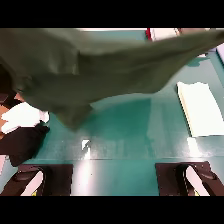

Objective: Fold the shirts.

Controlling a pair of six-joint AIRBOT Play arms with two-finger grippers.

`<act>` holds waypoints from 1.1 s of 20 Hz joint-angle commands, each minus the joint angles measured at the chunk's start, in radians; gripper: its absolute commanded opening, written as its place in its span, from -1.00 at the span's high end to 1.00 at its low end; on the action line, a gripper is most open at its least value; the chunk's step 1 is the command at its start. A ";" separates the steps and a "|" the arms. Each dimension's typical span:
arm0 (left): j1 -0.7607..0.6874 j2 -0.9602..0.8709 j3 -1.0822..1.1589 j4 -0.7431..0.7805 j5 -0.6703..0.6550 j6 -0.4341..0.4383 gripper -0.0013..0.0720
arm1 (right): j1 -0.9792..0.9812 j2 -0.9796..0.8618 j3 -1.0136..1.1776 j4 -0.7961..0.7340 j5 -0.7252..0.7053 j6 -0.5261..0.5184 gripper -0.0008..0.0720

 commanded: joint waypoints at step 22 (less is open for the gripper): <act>-0.055 -0.907 -0.069 0.148 -0.077 -0.089 0.90 | 0.255 -0.864 0.155 -0.433 0.144 0.097 0.94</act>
